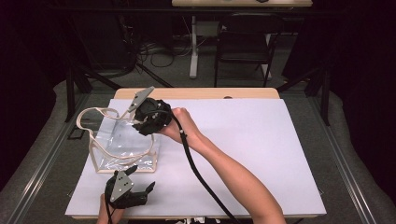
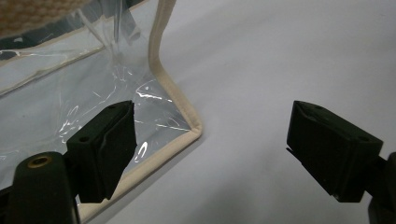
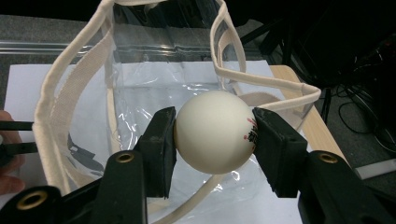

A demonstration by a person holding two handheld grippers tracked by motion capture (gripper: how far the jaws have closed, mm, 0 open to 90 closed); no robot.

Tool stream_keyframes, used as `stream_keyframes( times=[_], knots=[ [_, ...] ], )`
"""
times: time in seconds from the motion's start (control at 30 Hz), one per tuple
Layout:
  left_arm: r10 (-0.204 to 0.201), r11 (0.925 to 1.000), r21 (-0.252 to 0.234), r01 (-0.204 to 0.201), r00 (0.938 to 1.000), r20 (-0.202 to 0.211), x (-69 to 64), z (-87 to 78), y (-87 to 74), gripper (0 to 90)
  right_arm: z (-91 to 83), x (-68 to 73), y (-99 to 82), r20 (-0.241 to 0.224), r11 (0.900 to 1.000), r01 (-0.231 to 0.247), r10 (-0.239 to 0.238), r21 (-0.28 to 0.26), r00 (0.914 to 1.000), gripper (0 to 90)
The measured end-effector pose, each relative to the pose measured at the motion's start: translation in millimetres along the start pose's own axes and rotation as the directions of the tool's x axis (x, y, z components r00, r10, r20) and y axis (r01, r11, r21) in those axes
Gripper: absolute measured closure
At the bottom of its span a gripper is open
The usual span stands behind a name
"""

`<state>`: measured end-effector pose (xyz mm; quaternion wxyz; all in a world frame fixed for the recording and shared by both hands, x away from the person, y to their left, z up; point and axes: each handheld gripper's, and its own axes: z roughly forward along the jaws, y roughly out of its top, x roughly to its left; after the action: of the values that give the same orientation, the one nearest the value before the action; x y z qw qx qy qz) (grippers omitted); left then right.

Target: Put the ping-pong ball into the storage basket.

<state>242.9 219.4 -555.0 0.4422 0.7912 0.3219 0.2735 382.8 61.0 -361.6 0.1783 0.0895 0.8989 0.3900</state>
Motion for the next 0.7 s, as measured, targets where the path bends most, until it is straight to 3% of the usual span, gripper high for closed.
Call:
stream_keyframes(
  times=[0.7],
  knots=[
    [-0.001, 1.0000, -0.004, 0.001, 1.0000, 0.000, -0.3, 0.0, 0.0, 16.2, 12.0, 12.1, -1.5, -0.041, 0.9996, 0.012, -0.011, 0.026, 0.9991, 51.0]
  ],
)
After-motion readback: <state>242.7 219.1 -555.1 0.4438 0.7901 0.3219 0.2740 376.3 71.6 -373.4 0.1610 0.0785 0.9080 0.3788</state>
